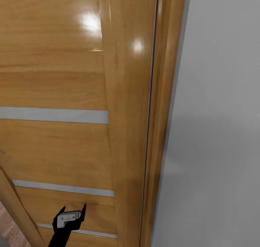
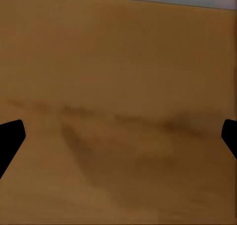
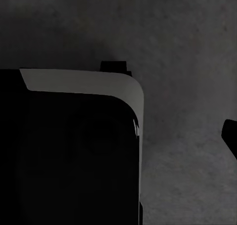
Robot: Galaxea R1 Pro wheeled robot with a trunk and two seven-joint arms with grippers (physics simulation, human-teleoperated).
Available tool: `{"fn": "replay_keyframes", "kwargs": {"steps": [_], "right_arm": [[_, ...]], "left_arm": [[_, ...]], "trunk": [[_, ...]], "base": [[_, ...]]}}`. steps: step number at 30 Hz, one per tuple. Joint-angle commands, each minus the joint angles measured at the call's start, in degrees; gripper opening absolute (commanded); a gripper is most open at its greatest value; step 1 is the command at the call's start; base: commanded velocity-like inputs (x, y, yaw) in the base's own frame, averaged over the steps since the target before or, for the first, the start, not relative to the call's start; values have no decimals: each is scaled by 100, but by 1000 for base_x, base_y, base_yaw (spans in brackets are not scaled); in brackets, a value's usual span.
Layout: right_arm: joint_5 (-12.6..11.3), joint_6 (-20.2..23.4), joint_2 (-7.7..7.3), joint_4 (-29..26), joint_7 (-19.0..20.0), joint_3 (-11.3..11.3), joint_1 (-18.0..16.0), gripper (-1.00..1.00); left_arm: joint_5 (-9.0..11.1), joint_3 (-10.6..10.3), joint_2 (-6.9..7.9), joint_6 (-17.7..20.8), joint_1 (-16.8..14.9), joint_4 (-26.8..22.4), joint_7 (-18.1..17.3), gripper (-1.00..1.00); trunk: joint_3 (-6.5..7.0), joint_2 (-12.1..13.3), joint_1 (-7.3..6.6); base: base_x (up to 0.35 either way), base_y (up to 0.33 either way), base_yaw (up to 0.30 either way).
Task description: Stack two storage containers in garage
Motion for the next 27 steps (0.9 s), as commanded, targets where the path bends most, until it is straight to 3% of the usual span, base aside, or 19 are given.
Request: {"fn": "replay_keyframes", "kwargs": {"steps": [1, 10, 14, 18, 27], "right_arm": [[-2, 19, -1, -8, 16, -2, -1, 100], [-2, 17, -1, -8, 16, -2, -1, 100], [-2, 17, -1, -8, 16, -2, -1, 100], [-2, 17, -1, -9, 16, -2, -1, 100], [-2, 17, -1, -16, 16, -2, -1, 100]], "left_arm": [[55, -4, 2, -8, 1, 1, -11, 100], [51, -1, 44, 17, -138, 47, -11, 100], [62, 4, 212, 36, -734, 767, -4, 100], [67, 4, 258, 14, -1284, 1585, -8, 100], [69, 5, 273, 10, -1536, 1975, -11, 100]], "trunk": [[-5, -3, -1], [-5, -3, -1], [-5, -3, -1], [-5, -3, -1], [-5, -3, -1]], "base": [[-24, 0, 0], [-7, 0, 0], [0, 0, 0], [0, 0, 0], [0, 0, 0]]}}
